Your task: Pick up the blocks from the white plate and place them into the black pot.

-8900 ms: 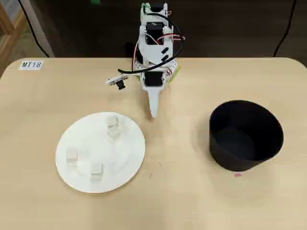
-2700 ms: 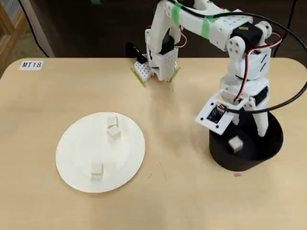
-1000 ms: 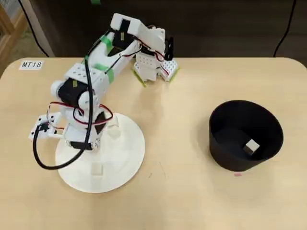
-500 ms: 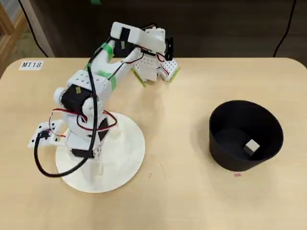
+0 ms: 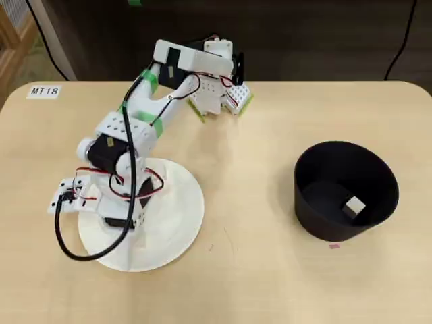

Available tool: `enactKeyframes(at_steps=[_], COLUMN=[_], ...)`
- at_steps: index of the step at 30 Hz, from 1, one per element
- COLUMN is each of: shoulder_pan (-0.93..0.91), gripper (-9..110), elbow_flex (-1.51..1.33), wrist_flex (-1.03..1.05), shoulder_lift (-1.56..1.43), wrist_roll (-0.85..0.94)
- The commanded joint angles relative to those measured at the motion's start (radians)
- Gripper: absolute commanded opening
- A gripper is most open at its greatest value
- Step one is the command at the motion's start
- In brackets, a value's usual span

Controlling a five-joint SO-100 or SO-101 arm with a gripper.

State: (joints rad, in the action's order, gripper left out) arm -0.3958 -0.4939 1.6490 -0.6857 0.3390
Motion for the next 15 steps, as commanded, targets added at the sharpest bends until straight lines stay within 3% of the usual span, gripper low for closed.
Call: enactKeyframes(at_steps=[1, 4, 15], shoulder_pan=[-0.002, 0.0, -0.006], gripper=[10, -2, -2], elbow_flex=[0.094, 0.118, 0.121], wrist_flex=[0.008, 0.008, 0.009], shoulder_lift=[0.002, 0.02, -0.017], wrist_roll=[-0.021, -0.046, -0.049])
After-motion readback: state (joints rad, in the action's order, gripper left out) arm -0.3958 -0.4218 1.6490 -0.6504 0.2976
